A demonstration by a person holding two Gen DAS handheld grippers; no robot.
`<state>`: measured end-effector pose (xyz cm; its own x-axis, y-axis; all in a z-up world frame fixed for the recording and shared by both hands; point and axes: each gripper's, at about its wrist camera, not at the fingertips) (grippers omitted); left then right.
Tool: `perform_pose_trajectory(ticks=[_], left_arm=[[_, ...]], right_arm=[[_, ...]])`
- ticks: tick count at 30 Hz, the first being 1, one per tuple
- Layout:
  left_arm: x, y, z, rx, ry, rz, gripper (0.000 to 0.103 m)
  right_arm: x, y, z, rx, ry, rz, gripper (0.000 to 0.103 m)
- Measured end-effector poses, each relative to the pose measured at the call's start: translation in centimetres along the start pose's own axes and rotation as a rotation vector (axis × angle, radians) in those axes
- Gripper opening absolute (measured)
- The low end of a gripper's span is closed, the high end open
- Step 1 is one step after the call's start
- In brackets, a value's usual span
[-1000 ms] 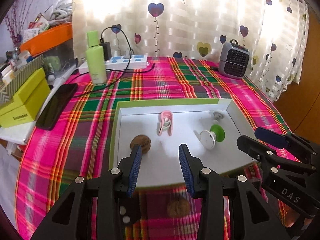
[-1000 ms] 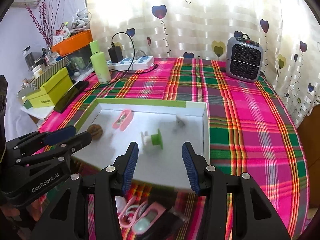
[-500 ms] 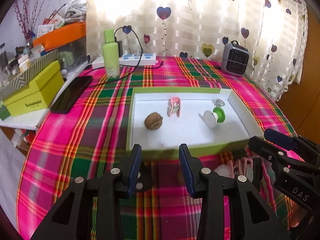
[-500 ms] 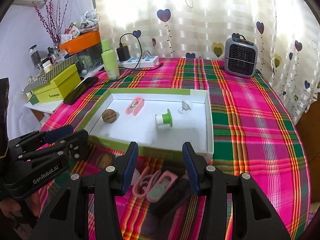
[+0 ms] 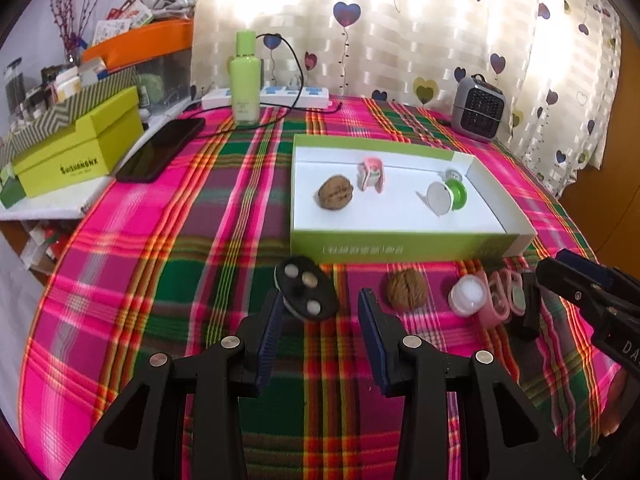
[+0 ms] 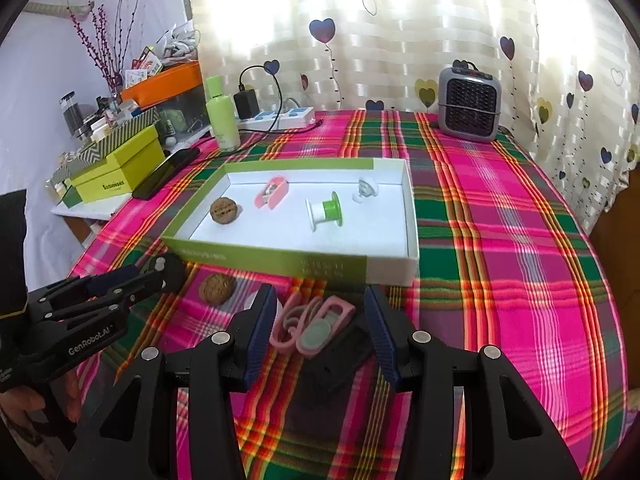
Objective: Organize objects
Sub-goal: 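Grasp the black dotted disc with the left gripper while the right gripper approaches the black block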
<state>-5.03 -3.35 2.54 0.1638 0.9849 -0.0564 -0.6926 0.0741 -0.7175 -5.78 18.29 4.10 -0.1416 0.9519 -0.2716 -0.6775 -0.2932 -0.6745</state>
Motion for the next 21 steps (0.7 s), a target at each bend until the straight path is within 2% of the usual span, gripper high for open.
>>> perform_pose_trajectory(ticks=[12, 15, 21], left_arm=[[-0.5, 0.2, -1.9, -0.015, -0.016, -0.032, 0.038], [-0.7, 0.5, -1.9, -0.02, -0.02, -0.028, 0.041], [-1.4, 1.6, -0.9, -0.027, -0.041, -0.026, 0.042]], right_arm=[[0.5, -0.6, -1.7, -0.009, 0.006, 0.016, 0.047], [0.3, -0.4, -2.2, -0.021, -0.001, 0.031, 0.047], [0.1, -0.4, -2.6, -0.032, -0.007, 0.055, 0.047]])
Point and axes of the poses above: each gripper's, at about its wrist camera, not at the fingertips, and y roughly the way its jaws point, x to its right, z to its top, and after that the axes turned 12 degrees about y, right-handed
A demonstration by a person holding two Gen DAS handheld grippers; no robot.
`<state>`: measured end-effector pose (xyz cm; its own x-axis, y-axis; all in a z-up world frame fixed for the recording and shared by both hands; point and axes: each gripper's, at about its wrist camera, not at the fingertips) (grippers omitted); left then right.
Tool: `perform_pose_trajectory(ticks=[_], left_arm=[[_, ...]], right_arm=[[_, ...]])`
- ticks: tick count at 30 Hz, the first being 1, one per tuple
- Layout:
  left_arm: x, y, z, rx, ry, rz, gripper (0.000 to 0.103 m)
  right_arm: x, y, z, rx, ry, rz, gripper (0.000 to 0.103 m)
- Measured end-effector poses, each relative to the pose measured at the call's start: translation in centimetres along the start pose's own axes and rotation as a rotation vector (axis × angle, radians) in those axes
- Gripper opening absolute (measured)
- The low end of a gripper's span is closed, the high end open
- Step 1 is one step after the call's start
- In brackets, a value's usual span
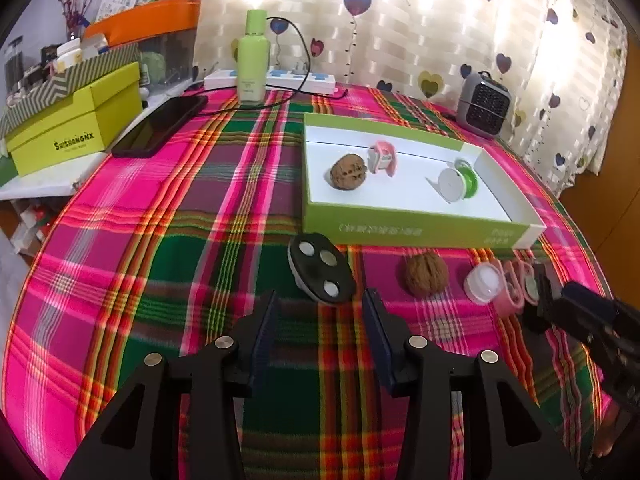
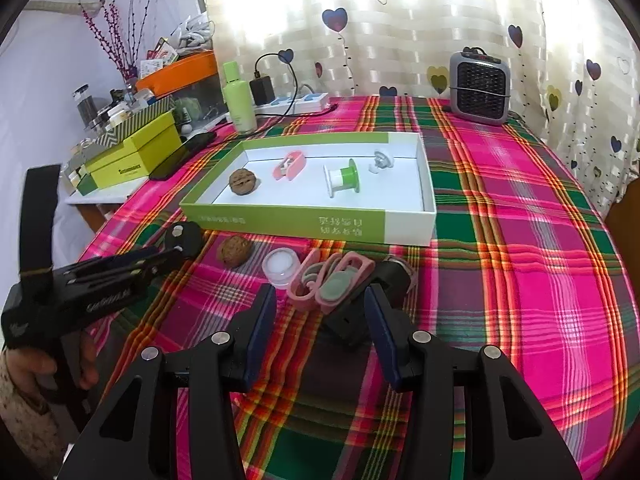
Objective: Organize objects
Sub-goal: 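Grasp the black dotted disc with the left gripper while the right gripper approaches the black block, then close the right gripper on the black rectangular block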
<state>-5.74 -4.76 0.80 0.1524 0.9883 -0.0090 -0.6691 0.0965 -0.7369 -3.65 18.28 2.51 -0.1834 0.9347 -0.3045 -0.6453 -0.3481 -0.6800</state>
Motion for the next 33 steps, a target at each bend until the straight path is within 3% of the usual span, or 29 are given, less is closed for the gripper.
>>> perform_pose_trajectory(ticks=[17, 20, 22, 33], left_arm=[[-0.9, 2.2, 1.8, -0.013, -0.019, -0.006, 0.042], [-1.1, 2.3, 1.8, -0.018, -0.03, -0.02, 0.039], [-1.2, 2.3, 1.8, -0.013, -0.033, -0.024, 0.029], [-1.5, 2.2, 1.8, -0.01, -0.049, -0.024, 0.027]], right_arm=[[-0.9, 0.4, 0.1, -0.01, -0.016, 0.012, 0.047], [-0.2, 0.2, 0.3, 0.009, 0.012, -0.024, 0.047], [0.2, 0.2, 0.4, 0.015, 0.027, -0.042, 0.047], [1.7, 1.2, 0.5, -0.009, 0.085, -0.154, 0.047]])
Point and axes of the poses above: each gripper's, at about its wrist camera, not at the fingertips, and y roughly the way its jaws point, x to its right, z to its top, and after that the axes turned 12 degrees about y, right-handed
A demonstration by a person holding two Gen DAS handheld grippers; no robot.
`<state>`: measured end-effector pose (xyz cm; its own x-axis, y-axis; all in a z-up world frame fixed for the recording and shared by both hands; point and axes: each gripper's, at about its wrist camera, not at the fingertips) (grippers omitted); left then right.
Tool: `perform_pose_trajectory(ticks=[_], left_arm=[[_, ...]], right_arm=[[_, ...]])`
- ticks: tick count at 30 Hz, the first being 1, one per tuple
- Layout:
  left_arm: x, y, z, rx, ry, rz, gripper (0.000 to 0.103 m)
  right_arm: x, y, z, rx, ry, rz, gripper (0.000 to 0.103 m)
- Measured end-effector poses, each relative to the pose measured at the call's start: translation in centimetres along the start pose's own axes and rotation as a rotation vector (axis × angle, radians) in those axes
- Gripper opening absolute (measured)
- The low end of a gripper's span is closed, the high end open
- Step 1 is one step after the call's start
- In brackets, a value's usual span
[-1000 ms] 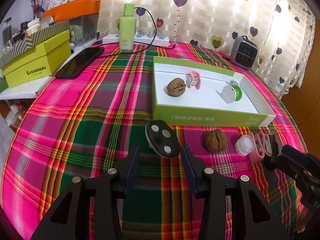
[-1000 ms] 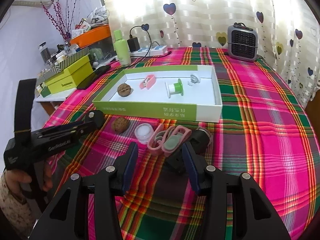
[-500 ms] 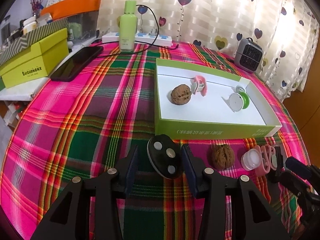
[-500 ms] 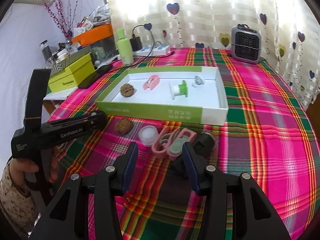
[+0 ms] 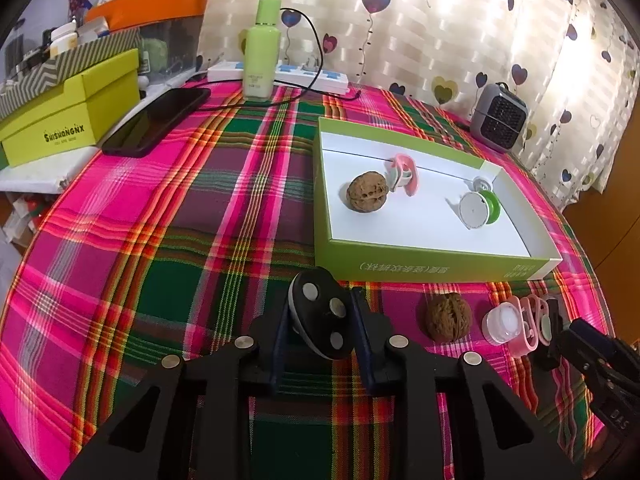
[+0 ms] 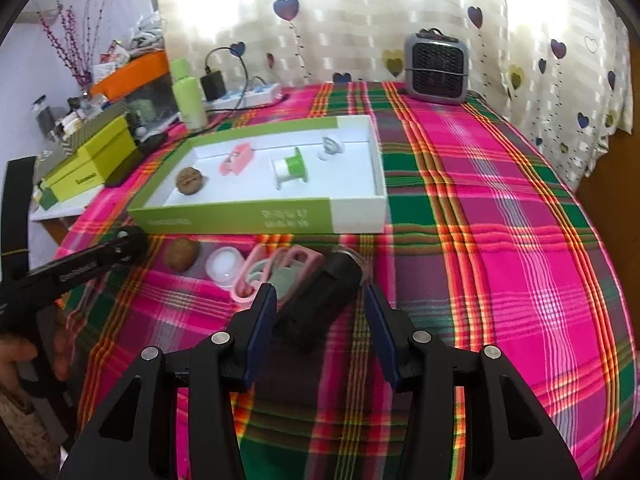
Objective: Organize objects
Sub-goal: 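Close the right gripper on the black rectangular block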
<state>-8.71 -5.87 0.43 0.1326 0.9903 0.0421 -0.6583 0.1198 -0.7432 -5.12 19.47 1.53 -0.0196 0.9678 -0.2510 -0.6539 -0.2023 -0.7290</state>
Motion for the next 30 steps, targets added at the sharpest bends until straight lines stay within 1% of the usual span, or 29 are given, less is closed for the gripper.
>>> perform_pose_trajectory(ticks=[2, 7, 9, 12, 17, 20, 24, 30], left_arm=[[0.0, 0.0, 0.0, -0.001, -0.001, -0.002, 0.027], [0.0, 0.0, 0.0, -0.002, -0.003, -0.007, 0.027], [0.0, 0.0, -0.1, -0.002, -0.002, -0.008, 0.027], [0.0, 0.0, -0.1, -0.001, -0.004, -0.009, 0.027], [0.1, 0.0, -0.1, -0.002, -0.002, -0.009, 0.027], [0.1, 0.0, -0.1, -0.005, 0.005, -0.006, 0.03], [0.3, 0.1, -0.1, -0.009, 0.011, -0.009, 0.03], [0.4, 0.3, 0.1, -0.016, 0.033, -0.014, 0.033]], right_arm=[[0.0, 0.3, 0.0, -0.012, 0.004, 0.003, 0.047], [0.0, 0.7, -0.1, -0.023, 0.004, -0.034, 0.047], [0.3, 0.7, 0.0, -0.028, 0.014, -0.033, 0.047], [0.5, 0.5, 0.0, -0.017, 0.005, -0.07, 0.047], [1.2, 0.1, 0.1, -0.014, 0.012, -0.102, 0.047], [0.9, 0.3, 0.2, -0.016, 0.008, -0.107, 0.047], [0.2, 1.2, 0.1, -0.041, -0.008, -0.076, 0.047], [0.2, 2.2, 0.5, -0.06, -0.008, -0.123, 0.047]])
Point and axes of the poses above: each gripper's, at about its wrist camera, not at the fingertips, and y roughly the way its jaws point, x to its right, z to its top, and after that the axes turned 12 degrees about y, right-handed
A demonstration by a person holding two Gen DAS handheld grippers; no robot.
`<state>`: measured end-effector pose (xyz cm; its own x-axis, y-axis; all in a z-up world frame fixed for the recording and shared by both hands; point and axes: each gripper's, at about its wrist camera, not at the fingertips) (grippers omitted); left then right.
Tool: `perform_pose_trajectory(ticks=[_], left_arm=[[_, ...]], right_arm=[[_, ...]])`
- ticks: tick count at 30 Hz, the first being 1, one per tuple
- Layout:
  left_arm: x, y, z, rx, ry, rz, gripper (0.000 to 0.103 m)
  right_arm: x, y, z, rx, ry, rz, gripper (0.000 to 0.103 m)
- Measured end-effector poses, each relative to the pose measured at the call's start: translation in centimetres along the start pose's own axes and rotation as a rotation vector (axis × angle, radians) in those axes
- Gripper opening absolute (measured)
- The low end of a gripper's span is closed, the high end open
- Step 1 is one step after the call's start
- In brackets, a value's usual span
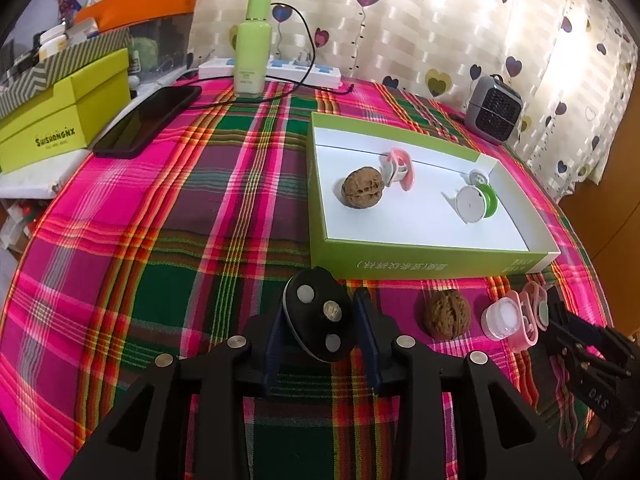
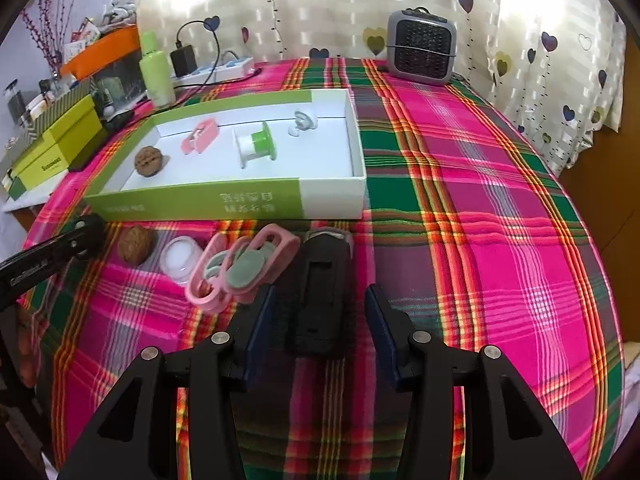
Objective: Organize objects
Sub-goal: 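Close the right gripper on the black rectangular block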
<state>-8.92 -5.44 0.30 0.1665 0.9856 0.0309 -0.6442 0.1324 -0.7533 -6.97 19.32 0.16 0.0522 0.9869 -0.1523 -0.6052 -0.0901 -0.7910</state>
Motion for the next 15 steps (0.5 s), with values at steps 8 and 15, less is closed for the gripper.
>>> perform_pose_trajectory(ticks=[8, 15], left_arm=[[-0.12, 0.19, 0.21, -0.002, 0.024, 0.0, 0.034], [-0.59, 0.22, 0.1, 0.001, -0.001, -0.012, 0.033]], right_arm=[[-0.08, 0.34, 0.16, 0.013, -0.015, -0.022, 0.047], [0.11, 0.36, 0.26, 0.011, -0.016, -0.008, 0.047]])
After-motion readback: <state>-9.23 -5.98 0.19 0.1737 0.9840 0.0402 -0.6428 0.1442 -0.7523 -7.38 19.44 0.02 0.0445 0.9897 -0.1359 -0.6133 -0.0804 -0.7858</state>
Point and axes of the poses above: each gripper's, at about its wrist camera, not at the fingertips, and y roughly the way its jaws point, x to its right, z to its top, and after that the axes turned 12 degrees about y, right-handed
